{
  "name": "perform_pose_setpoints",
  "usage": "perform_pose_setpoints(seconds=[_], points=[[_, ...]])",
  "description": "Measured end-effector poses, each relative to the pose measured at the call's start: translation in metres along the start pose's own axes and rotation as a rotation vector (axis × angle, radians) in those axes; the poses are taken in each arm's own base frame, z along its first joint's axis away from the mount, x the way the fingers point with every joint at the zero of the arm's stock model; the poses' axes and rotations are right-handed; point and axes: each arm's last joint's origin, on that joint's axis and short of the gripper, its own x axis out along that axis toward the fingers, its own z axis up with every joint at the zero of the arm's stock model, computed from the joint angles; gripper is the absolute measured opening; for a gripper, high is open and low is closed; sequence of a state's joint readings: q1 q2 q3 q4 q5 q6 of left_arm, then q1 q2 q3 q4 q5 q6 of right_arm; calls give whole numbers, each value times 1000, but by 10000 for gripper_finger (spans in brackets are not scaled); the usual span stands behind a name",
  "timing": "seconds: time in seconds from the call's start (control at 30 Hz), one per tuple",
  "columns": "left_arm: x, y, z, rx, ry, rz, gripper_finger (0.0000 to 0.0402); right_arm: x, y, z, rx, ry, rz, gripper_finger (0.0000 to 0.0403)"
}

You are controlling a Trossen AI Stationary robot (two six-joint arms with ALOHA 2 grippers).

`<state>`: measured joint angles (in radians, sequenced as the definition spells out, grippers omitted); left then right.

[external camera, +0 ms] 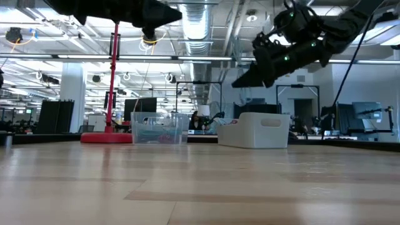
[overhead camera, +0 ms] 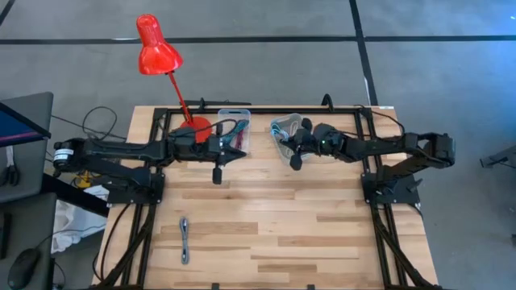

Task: Pick & Place USB Port
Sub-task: Put the light blue USB cable into the gray bin

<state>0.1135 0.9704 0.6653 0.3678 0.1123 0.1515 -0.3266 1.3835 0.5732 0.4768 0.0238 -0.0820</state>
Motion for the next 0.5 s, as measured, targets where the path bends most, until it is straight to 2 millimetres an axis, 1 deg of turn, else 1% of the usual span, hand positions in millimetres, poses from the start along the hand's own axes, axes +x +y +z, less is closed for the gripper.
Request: perform_pose_setpoints(seconds=[0.2, 0.27, 0.5], points=[[-22, -3, 2, -26, -48, 4, 7, -1, -14, -18, 25, 64, -55, 3], [-28, -3, 2, -35, -63, 6, 8, -1, -19, -23, 44, 109, -69, 3], [-45, -6, -3, -76, -87, 7, 6, -2, -24, -28, 55, 160, -82, 4]])
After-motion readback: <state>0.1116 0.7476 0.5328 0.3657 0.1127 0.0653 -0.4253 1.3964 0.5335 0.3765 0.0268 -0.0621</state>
